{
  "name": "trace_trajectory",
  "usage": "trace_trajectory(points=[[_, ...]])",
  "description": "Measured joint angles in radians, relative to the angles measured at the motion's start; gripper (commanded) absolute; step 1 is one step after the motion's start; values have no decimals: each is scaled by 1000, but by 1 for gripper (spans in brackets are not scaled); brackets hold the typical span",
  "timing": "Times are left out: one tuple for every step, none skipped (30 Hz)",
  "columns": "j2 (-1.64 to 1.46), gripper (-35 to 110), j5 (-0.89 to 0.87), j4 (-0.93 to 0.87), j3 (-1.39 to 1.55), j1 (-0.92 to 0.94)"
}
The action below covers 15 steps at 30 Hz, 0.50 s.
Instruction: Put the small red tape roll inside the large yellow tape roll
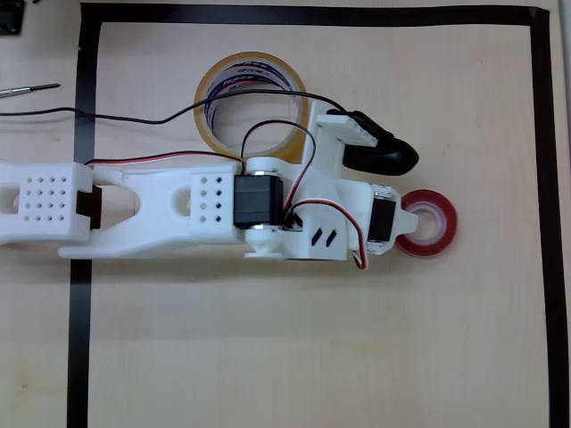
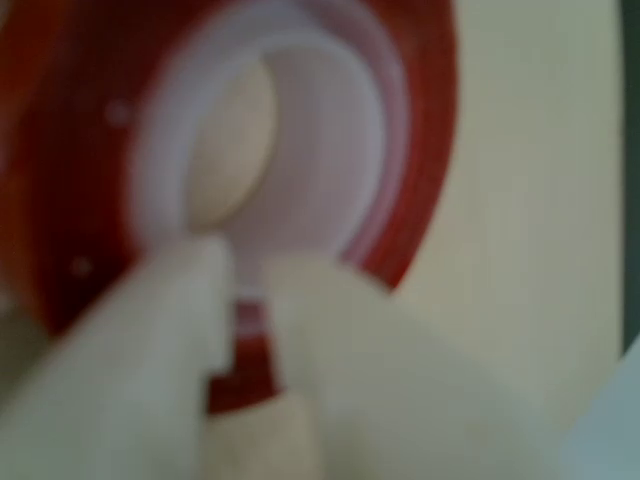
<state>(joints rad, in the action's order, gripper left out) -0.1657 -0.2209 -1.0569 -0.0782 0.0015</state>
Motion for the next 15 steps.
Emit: trace_trajectory(points=[[0,0,0,-31,-17,0],[0,0,-3,-64,-38,0],[0,0,-3,-100,-51,2],[0,0,-3,-133,-64,2],[0,0,-3,-167,-81,2],[0,0,-3,-198,-91,2],[0,0,-3,-224,-100,2],[-2,0,-3,-250,-106,2],[-2,0,-3,-273,-114,2],[-2,0,-3,-291,-120,3],[-2,0,-3,-310,-124,5],[-3,0,-3,-325,-129,5],[-3,0,-3,-342,-133,6],[-3,0,-9,-357,-138,8],[-5,0,-14,-373,-141,11]])
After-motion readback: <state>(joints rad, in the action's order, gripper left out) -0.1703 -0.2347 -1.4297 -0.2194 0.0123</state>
